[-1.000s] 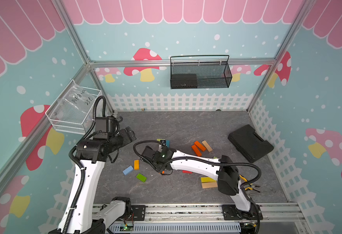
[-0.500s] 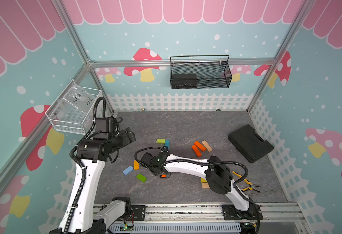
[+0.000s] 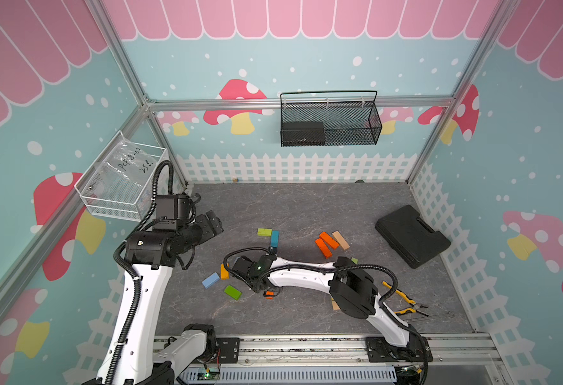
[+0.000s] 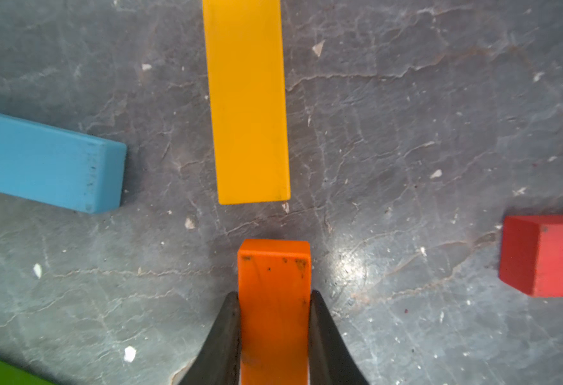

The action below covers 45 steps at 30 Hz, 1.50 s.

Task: Assemble a giraffe with building blocks
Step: Assemble the building block at the center of the board.

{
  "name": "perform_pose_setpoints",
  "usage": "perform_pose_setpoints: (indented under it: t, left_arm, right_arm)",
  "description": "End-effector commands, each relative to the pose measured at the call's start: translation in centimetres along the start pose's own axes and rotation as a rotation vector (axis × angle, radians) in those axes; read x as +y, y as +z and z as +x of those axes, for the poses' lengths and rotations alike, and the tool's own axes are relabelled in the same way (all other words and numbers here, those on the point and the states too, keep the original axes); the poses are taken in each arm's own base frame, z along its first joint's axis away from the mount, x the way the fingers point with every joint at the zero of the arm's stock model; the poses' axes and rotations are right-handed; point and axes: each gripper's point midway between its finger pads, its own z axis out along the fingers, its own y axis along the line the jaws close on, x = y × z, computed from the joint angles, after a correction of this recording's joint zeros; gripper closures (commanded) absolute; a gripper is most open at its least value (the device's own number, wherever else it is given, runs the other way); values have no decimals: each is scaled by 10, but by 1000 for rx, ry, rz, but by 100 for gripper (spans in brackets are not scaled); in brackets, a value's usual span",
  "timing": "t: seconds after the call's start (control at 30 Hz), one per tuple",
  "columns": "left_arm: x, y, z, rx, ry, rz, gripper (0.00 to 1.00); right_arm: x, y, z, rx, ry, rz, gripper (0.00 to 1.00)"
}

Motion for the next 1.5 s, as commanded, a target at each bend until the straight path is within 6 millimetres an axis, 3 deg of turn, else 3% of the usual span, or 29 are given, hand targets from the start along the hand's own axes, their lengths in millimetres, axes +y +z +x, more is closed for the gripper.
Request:
perform_pose_setpoints:
  t: [0.0,0.6,0.9,1.0,1.1,1.3,1.47]
  left_arm:
    - [2,-2,1,-6,9,4,6]
    - [3,-2,0,-7,8,2,6]
    - [3,-2,0,-9,9,4,6]
    - [3,-2,0,-7,9,5,6]
    - [4,-2,0,-6,6,4,6]
    - [5,-2,0,-9,4,3,6]
    - [4,-3,0,-10,6,6,6]
  right_arm:
    - [-8,16,3,10,7,40,87]
    - [-9,27,2,27,-14,41,81]
    - [-7,22,-4,17,-30,28,55]
    - [-5,19,-8,15,-42,17,51]
    - [-4,19,-9,20,-56,10,52]
    - [1,19,-10,24,-68,-14,67]
    - [1,21,-10,21,-67,-9,68]
